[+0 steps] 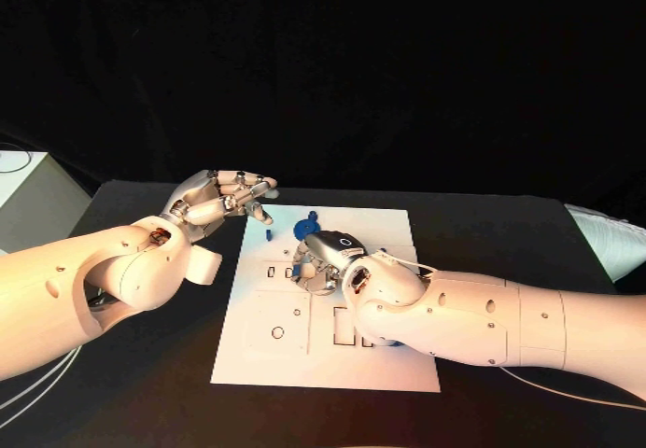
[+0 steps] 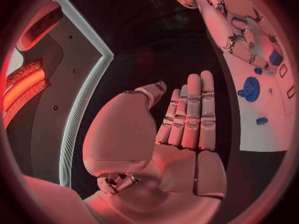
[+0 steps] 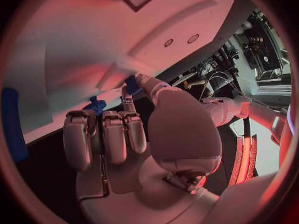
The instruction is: Assemble the parts on the task board
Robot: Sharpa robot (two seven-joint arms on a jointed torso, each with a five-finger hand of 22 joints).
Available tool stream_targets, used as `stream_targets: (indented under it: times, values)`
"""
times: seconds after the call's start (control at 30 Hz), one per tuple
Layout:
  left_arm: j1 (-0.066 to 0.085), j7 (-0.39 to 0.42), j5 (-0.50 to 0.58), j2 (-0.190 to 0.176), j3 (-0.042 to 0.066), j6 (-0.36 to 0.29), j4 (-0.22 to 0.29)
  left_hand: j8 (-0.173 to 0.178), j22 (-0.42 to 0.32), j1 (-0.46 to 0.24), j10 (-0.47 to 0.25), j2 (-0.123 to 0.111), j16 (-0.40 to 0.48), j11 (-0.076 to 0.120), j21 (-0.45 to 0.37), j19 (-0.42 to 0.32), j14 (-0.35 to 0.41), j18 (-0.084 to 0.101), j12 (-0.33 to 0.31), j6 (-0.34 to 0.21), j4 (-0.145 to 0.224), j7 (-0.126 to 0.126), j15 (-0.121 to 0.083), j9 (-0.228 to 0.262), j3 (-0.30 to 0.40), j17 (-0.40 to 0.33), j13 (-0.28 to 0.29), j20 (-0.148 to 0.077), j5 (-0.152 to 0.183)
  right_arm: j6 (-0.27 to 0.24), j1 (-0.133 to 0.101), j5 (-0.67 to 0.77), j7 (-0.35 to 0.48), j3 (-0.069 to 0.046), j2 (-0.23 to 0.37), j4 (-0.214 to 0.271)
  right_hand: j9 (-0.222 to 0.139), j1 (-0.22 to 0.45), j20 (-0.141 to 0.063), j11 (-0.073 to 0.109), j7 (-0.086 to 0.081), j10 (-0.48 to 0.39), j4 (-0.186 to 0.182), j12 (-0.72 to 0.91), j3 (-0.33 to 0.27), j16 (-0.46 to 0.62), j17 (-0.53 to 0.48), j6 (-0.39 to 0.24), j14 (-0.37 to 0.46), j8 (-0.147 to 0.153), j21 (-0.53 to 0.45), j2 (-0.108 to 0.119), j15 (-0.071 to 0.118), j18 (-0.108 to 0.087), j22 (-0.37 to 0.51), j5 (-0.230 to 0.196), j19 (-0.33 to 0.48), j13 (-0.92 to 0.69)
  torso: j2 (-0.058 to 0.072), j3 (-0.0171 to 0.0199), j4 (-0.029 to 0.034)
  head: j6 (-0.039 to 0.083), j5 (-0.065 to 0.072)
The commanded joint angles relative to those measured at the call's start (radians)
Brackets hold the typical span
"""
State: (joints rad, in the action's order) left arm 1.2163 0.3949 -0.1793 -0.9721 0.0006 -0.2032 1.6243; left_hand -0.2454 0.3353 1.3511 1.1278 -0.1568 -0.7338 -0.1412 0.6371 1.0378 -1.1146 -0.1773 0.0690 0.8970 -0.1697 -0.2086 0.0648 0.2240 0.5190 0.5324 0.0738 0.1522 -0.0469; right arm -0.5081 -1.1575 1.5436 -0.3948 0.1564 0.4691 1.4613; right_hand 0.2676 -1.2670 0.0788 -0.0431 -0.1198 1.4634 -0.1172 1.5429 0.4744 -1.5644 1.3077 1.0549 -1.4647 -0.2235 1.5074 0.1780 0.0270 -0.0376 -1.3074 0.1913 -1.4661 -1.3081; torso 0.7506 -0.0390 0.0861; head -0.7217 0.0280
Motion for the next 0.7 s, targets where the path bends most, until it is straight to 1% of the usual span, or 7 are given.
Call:
stream_targets:
  times: [0.03, 0.23, 0.3, 0.4, 0.7]
  values:
    - [0.0, 0.004, -0.002, 0.002, 0.0, 0.018, 0.001, 0.005, 0.001, -0.008, -0.006, 0.001, -0.005, -0.001, 0.006, -0.007, 0.004, -0.002, -0.002, -0.001, 0.005, -0.005, 0.0, 0.001, -0.001, 0.001, 0.002, 0.002, -0.002, 0.015, 0.003, 0.022, 0.0, 0.001, -0.001, -0.001, -0.002, 0.006, -0.005, 0.007, 0.003, 0.079, -0.003, -0.005, -0.003, -0.002, 0.249, -0.007, -0.103, -0.003, -0.004, 0.006, 0.005, 0.018, -0.201, -0.007, -0.066, -0.222, 0.0, -0.0002, -0.0004, -0.001, 0.0]
    - [0.0, 0.003, -0.002, 0.002, 0.0, 0.018, 0.001, 0.005, 0.001, -0.008, -0.006, 0.001, -0.005, -0.001, 0.006, -0.007, 0.004, -0.002, -0.002, -0.001, 0.005, -0.005, 0.0, 0.001, -0.001, 0.001, 0.002, 0.002, -0.002, 0.007, 0.003, 0.025, 0.002, 0.001, -0.003, -0.007, -0.006, 0.014, -0.002, -0.001, -0.007, 0.066, -0.002, -0.02, -0.005, 0.0, 0.244, -0.033, -0.101, 0.007, -0.012, 0.02, 0.0, 0.015, -0.194, -0.008, -0.062, -0.206, 0.0, -0.0002, -0.0007, -0.002, -0.001]
    - [0.0, 0.003, -0.002, 0.002, 0.0, 0.018, 0.001, 0.005, 0.001, -0.008, -0.006, 0.001, -0.005, -0.001, 0.006, -0.007, 0.004, -0.002, -0.002, -0.001, 0.005, -0.005, 0.0, 0.001, -0.001, 0.001, 0.002, 0.002, -0.002, 0.005, 0.003, 0.025, 0.004, 0.002, -0.004, -0.008, -0.01, 0.017, 0.001, -0.007, -0.014, 0.061, -0.002, -0.026, -0.007, 0.001, 0.242, -0.051, -0.101, 0.015, -0.015, 0.027, -0.005, 0.015, -0.192, -0.009, -0.061, -0.199, 0.0, -0.0004, -0.0005, -0.003, -0.001]
    - [0.0, 0.003, -0.002, 0.002, 0.0, 0.018, 0.001, 0.005, 0.001, -0.008, -0.006, 0.001, -0.005, -0.001, 0.006, -0.007, 0.004, -0.002, -0.002, -0.001, 0.005, -0.005, 0.0, 0.001, -0.001, 0.001, 0.002, 0.002, -0.002, 0.001, 0.004, 0.026, 0.008, 0.002, -0.004, -0.01, -0.013, 0.02, 0.005, -0.012, -0.02, 0.057, -0.002, -0.03, -0.009, 0.001, 0.242, -0.065, -0.101, 0.022, -0.018, 0.033, -0.009, 0.014, -0.189, -0.011, -0.059, -0.195, 0.0, -0.0005, -0.0002, -0.003, 0.0]
    - [0.0, 0.002, -0.002, 0.002, 0.0, 0.019, 0.0, 0.005, 0.001, -0.008, -0.006, 0.001, -0.005, -0.001, 0.006, -0.007, 0.004, -0.002, -0.002, -0.001, 0.005, -0.005, 0.0, 0.001, -0.001, 0.001, 0.002, 0.002, -0.002, -0.005, 0.005, 0.024, 0.015, 0.003, -0.006, -0.012, -0.017, 0.034, 0.013, -0.02, -0.027, 0.049, -0.008, -0.038, -0.031, 0.002, 0.238, -0.082, -0.1, 0.029, -0.023, 0.049, -0.017, 0.013, -0.185, -0.012, -0.057, -0.186, -0.001, -0.0005, -0.0004, -0.005, 0.001]
